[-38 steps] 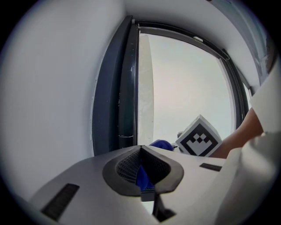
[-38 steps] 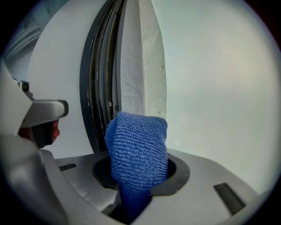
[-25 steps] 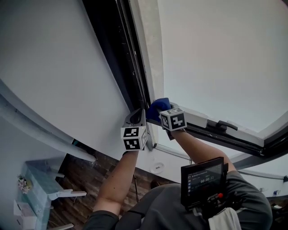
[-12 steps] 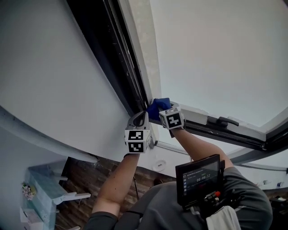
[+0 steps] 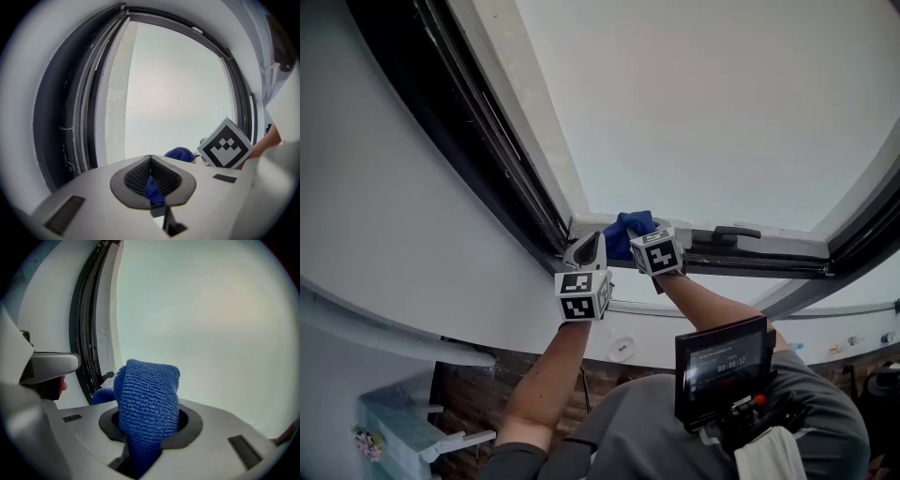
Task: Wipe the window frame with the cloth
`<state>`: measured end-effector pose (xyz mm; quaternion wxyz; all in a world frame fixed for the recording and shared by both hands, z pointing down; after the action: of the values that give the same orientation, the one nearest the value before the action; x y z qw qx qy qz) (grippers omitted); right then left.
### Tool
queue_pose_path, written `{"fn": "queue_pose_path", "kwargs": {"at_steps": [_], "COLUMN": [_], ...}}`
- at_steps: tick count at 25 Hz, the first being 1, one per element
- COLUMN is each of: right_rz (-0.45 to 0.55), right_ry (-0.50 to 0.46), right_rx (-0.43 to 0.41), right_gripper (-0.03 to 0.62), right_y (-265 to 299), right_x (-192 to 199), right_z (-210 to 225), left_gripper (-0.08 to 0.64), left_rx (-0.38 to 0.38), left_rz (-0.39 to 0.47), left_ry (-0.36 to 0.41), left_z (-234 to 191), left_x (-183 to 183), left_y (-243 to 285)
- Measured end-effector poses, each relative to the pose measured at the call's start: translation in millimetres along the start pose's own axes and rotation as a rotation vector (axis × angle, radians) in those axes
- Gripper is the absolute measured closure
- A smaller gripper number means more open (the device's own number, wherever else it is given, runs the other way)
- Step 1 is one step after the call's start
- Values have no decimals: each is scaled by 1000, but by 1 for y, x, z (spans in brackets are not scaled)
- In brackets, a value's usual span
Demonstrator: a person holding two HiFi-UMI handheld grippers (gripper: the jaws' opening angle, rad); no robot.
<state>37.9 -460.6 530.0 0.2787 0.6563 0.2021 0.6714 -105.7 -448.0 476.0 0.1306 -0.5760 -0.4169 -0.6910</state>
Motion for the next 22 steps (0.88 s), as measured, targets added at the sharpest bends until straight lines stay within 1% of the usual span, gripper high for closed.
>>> {"fn": "queue_pose_path", "kwargs": {"at_steps": [5,9,12,17,22], "right_rz": [-5,-22,-17,-20,-21], "right_ry": [26,33,44,69,104], "right_rx": [70,98,105,123,148], "right_gripper": [463,463,463,463,463], "right_y": [-27,-45,-50,-56,-61], "right_x": [16,30,33,39,44], "right_z": [34,53,61,67,76], "left_gripper": [551,551,551,551,551], "left_rx": [64,101,114,139,141], "left_rz": [-1,4,8,-9,-16], "left_ry": [3,9,11,25,31], "left_z": [32,54,63,72,75], "left_x": [-7,-10,-13,-9,-8], "left_y": [12,13,13,12,13]}}
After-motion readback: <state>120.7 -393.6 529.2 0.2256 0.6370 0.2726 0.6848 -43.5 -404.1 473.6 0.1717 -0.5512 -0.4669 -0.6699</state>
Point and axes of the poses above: the fingertips, and each gripper's own axes: y forward along the fingers, z to its right, x out of its underside, the point moved 6 cm from there along -y, backward along the fingers, and after that the axes turned 12 degrees about -z, right-handed, at the moved point
